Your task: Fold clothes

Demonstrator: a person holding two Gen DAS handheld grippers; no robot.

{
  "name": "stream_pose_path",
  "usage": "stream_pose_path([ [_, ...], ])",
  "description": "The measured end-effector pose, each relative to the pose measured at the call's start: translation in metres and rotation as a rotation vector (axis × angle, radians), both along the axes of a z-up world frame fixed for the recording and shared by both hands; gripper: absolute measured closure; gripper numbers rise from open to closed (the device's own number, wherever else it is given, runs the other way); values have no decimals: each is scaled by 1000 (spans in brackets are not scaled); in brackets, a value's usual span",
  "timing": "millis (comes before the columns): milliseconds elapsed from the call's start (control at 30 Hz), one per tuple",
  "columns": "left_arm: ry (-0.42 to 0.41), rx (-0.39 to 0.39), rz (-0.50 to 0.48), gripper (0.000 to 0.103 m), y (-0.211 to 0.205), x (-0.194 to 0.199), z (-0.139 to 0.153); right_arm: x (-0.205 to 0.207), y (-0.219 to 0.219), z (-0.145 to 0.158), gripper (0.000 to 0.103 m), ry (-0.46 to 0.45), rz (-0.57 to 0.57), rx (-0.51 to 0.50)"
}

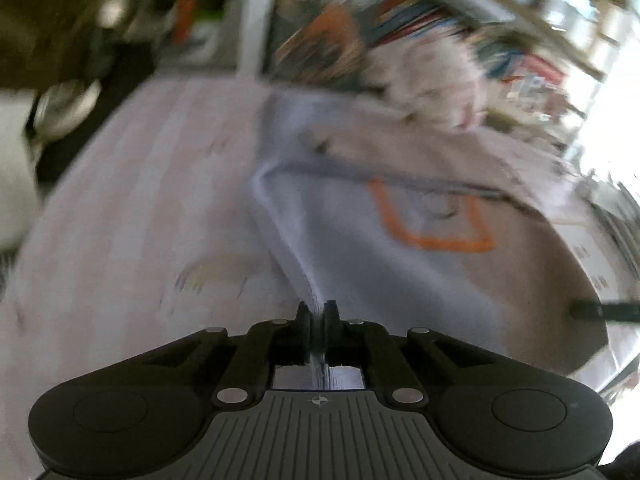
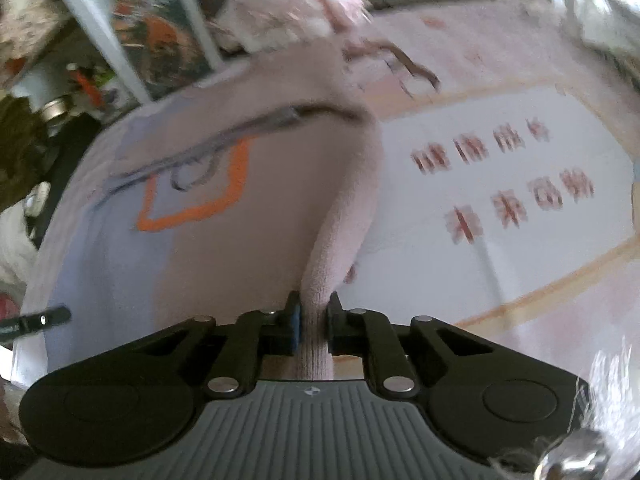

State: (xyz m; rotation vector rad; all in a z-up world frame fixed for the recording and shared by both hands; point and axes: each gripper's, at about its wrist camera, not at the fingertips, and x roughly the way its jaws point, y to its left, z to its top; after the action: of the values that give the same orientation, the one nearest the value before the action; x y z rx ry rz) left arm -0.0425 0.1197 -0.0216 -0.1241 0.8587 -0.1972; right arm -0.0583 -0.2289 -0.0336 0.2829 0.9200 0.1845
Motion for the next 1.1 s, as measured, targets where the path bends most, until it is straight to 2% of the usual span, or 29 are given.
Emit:
stream_pose_path([
  [33,-17,12,-17,98,-4,-1,4,-1,3,4,92,-21,23,-5],
  [67,7,3,-6,97,-2,3,0,-3,6,8,92,-41,46,-10],
  [133,55,-18,17,95,3,8,-6,1,6,6,92,-21,44,-30],
  [233,128,-107,73,90,19,10,-16,5,1,-2,91,30,11,-29],
  [267,151,-136,89,83,24,11,-19,5,-2,-4,89,41,3,-20],
  [367,208,-223,102,71,34,11,-26,5,-8,-9,84,68,-17,7],
  [433,227,-275,107,70,37,11,-29,5,-12,-12,84,87,-31,25],
  [500,226,-303,116,75,39,12,-31,5,-14,-15,83,97,-39,37],
  [567,221,-293,121,79,37,12,-32,5,-11,-15,84,92,-27,24],
  [600,220,-282,125,94,35,13,-33,4,-10,-15,88,90,-19,13],
  [633,223,-270,128,99,34,13,-34,4,-8,-14,90,88,-11,2],
  [700,215,-275,131,99,36,11,-33,4,-5,-14,92,84,5,-19],
  [867,218,-276,109,99,40,0,-31,-15,-12,-9,93,108,7,3],
  [1100,262,-336,57,99,47,-26,-26,-43,-22,-2,93,144,9,39],
])
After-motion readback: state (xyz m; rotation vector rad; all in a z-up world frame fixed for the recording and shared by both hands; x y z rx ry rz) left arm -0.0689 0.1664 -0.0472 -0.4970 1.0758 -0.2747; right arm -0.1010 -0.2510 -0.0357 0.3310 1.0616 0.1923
